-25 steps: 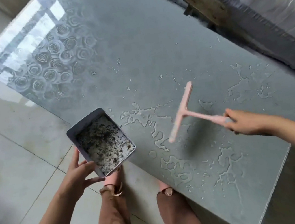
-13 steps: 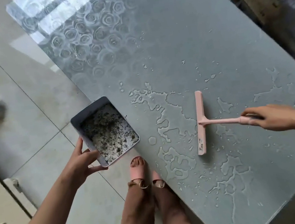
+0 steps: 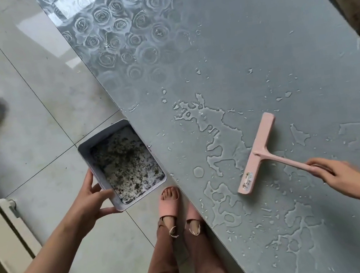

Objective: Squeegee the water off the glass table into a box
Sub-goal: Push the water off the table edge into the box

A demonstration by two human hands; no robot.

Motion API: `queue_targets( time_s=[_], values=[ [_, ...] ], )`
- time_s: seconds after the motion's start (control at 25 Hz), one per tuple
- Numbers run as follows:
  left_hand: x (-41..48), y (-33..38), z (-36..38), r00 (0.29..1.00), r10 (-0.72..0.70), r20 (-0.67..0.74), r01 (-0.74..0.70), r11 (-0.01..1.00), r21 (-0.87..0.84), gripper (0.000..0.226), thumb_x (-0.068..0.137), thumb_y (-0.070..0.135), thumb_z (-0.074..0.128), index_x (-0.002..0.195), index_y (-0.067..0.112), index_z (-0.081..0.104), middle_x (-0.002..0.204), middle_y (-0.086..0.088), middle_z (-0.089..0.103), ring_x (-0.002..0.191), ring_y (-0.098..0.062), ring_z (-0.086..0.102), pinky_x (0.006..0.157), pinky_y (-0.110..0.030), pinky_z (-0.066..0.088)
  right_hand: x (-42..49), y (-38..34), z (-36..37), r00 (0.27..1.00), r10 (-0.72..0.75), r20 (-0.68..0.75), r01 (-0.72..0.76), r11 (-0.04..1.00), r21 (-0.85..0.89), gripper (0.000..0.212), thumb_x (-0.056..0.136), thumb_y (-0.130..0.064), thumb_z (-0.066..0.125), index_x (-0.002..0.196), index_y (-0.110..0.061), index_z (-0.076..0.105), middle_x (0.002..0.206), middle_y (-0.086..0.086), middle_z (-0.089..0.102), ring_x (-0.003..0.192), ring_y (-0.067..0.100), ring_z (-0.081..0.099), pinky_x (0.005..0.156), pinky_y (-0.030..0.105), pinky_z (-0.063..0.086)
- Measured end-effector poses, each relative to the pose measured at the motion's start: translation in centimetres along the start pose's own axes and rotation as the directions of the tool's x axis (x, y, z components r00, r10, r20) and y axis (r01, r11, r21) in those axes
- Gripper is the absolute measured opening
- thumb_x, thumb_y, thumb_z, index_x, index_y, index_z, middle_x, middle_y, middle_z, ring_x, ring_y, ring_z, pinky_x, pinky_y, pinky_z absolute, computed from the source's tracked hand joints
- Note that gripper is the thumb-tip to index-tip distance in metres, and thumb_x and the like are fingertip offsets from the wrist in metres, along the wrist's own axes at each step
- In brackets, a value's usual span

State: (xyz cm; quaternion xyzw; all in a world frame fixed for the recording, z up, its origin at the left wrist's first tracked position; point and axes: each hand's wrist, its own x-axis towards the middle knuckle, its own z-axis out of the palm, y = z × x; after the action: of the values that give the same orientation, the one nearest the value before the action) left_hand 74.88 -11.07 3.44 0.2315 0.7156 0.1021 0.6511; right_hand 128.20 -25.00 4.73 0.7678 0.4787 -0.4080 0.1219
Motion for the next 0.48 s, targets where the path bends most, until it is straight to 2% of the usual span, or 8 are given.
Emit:
queue_targets(
  time_s=[0.16, 0.28, 0.4, 0.48],
  values=[
    [0.9, -1.5, -1.2, 0.999, -0.041, -0.018, 0.041, 0.999, -0.004, 0.086, 0.085, -0.018, 0.046, 0.138, 0.049, 0.036, 0.110, -0.004, 0.063, 0.085, -0.022, 0.067, 0.058, -0.041, 0.059, -0.6, 1.0, -1.2, 0.999, 0.042, -0.023, -0.044, 0.996, -0.077, 0.016, 0.092, -0.039, 0.053, 0.096, -0.054, 0.055, 0.077, -0.021, 0.065, 0.075, 0.016, 0.062, 0.068, 0.038, 0.050],
    [1.1, -2.3, -1.4, 0.997, -0.065, -0.038, 0.064, 0.998, -0.024, 0.086, 0.084, -0.019, 0.046, 0.137, 0.049, 0.037, 0.107, -0.005, 0.063, 0.083, -0.025, 0.065, 0.057, -0.041, 0.058, -1.5, 1.4, -1.7, 0.998, 0.065, -0.026, -0.067, 0.995, -0.074, 0.013, 0.092, -0.038, 0.053, 0.097, -0.049, 0.058, 0.073, -0.018, 0.065, 0.071, 0.011, 0.062, 0.066, 0.038, 0.050],
    [1.6, -3.0, -1.4, 0.995, -0.088, -0.047, 0.087, 0.996, -0.023, 0.087, 0.084, -0.019, 0.045, 0.137, 0.049, 0.036, 0.110, -0.006, 0.062, 0.087, -0.028, 0.062, 0.057, -0.042, 0.059, 0.9, -2.2, -0.5, 0.998, -0.036, -0.057, 0.034, 0.999, -0.036, 0.016, 0.093, -0.034, 0.054, 0.104, -0.041, 0.062, 0.088, -0.011, 0.070, 0.084, 0.021, 0.064, 0.071, 0.037, 0.049],
    [2.3, -3.4, -1.2, 0.994, -0.096, -0.052, 0.094, 0.995, -0.036, 0.086, 0.084, -0.019, 0.044, 0.136, 0.049, 0.036, 0.108, -0.005, 0.063, 0.086, -0.028, 0.062, 0.057, -0.042, 0.058, 3.3, -6.0, 0.5, 0.987, -0.148, -0.056, 0.148, 0.989, -0.011, 0.019, 0.093, -0.033, 0.054, 0.109, -0.038, 0.063, 0.090, -0.007, 0.070, 0.085, 0.022, 0.064, 0.071, 0.037, 0.050]
  ],
)
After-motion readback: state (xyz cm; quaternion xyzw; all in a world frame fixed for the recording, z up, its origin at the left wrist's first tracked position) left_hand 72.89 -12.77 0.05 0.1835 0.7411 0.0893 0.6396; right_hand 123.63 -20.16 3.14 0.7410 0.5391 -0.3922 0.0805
